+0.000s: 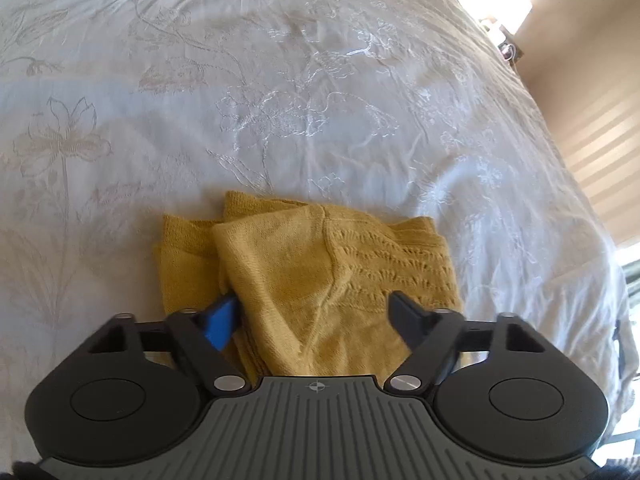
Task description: Fold small clothes
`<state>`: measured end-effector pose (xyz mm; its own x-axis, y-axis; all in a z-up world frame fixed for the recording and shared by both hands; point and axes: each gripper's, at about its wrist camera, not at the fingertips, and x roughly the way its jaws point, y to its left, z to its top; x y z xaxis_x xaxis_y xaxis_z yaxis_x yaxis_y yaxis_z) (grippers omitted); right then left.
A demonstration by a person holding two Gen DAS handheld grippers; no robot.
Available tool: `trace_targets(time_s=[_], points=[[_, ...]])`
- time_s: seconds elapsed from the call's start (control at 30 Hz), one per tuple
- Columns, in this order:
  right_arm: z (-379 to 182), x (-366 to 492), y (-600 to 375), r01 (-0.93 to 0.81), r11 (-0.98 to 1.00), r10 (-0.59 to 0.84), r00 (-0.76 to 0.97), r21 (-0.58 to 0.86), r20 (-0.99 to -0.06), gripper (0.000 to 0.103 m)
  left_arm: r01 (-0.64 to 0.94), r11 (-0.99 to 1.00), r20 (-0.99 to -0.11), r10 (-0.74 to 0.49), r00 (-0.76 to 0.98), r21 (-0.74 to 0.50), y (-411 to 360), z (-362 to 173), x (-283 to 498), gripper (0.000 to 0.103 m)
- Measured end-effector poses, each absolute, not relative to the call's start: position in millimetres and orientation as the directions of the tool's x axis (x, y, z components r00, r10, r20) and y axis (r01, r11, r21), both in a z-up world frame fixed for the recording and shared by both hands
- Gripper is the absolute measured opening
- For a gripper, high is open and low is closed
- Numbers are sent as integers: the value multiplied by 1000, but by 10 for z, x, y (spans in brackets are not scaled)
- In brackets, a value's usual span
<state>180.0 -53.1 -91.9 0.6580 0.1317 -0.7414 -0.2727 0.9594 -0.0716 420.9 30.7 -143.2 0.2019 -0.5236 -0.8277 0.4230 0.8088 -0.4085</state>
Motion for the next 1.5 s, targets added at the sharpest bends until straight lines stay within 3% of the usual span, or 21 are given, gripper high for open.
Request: trace_targets(time_s=[0.07,0.13,0.23,0.43,0.6,0.73,0.83,0.87,0.9,0.93,0.97,1.03,1.3,1.5], points=[[-913,1788,-529,-278,958,138,657,-68,-741,9,425,832,-855,-473,210,-356,276,-1458,4240,49],[-898,1766,-521,-281,958,144,659,-64,-739,9,400,835,-859,-476,186,-376,291,-1492,4274,45],[-839,1728,-510,-282,958,152,667,-59,-729,9,359,831,-845,-506,173,-424,356,-1461,4311,8],[-726,1645,-393,-348,937,226,665,-27,-711,9,505,789,-828,-512,227,-350,464,-1008,4162,9],[-1135,1809,-115,-451,893,288,566,3,-772,9,485,852,-899,-355,254,-200,567,-1351,4248,8],[-1356,1909,-48,-487,872,313,496,39,-810,12,427,884,-913,-319,253,-190,734,-1538,4317,9],[-1264,1876,-188,-490,868,358,505,80,-785,28,408,886,-897,-348,274,-219,834,-1443,4302,9],[-1230,1860,-240,-491,866,371,511,90,-776,47,408,886,-891,-354,284,-221,853,-1403,4292,10],[-1203,1841,-284,-486,869,375,519,96,-768,55,407,885,-885,-361,294,-226,872,-1361,4275,10],[-1166,1833,-345,-472,875,379,530,108,-759,63,401,886,-879,-369,302,-234,893,-1318,4257,20],[-1130,1831,-384,-447,886,378,544,122,-749,62,393,886,-871,-380,311,-246,908,-1273,4241,41],[-1070,1868,-455,-391,913,340,581,112,-740,62,386,872,-845,-432,314,-302,905,-1195,4201,52],[-1152,2047,-245,-409,912,288,582,33,-761,62,446,787,-826,-539,163,-426,513,-1323,4151,53],[-1303,2378,-214,-243,961,249,555,131,-794,62,456,774,-834,-540,111,-440,401,-1442,4299,53]])
